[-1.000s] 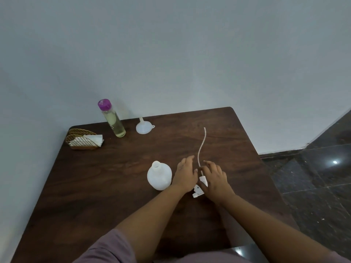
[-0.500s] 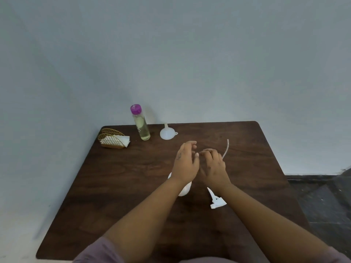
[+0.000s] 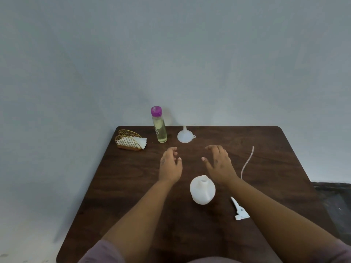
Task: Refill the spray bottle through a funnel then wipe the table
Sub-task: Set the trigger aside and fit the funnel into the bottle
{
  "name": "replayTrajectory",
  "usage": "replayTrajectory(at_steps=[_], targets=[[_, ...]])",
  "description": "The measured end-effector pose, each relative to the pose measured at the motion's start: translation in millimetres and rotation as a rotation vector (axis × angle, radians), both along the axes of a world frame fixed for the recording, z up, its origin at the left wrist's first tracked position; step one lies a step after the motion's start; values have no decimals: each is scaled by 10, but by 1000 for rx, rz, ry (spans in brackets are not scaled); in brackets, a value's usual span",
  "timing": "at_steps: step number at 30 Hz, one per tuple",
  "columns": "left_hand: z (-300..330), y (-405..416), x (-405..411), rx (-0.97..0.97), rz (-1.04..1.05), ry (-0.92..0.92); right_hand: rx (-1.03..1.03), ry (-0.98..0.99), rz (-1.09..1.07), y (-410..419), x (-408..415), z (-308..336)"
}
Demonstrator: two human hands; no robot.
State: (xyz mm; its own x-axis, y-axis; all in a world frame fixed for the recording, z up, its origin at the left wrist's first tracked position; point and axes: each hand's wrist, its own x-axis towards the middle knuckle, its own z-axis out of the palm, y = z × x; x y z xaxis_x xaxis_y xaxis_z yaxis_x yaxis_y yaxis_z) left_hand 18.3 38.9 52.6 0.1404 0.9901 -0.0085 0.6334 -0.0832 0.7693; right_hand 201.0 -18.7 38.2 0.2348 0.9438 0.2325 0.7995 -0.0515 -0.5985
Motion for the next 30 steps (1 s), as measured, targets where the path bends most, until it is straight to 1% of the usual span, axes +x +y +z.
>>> replayTrajectory(at_steps=[8, 14, 18, 21, 25, 27, 29, 30], targets=[[-149, 299, -168, -87, -18, 30, -69, -22, 42, 399, 8, -17], [-284, 595, -214, -168, -71, 55, -215, 9, 85, 710, -29, -97], [-395, 829, -170, -234, -139, 152, -379, 44, 35, 969, -19, -243], [-464, 1005, -98, -254, -208, 253, -434, 50, 1, 1192, -10, -328], [-492, 1205, 117, -137, -434, 480, -471, 17, -28, 1536, 70, -392], [-502, 1335, 242, -188, -425, 462, -483, 35, -70, 1695, 133, -425], [-537, 1521, 331, -298, -314, 361, -494, 72, -117, 1832, 192, -479], [-557, 1617, 355, -321, -268, 323, -502, 102, -142, 1890, 214, -510]])
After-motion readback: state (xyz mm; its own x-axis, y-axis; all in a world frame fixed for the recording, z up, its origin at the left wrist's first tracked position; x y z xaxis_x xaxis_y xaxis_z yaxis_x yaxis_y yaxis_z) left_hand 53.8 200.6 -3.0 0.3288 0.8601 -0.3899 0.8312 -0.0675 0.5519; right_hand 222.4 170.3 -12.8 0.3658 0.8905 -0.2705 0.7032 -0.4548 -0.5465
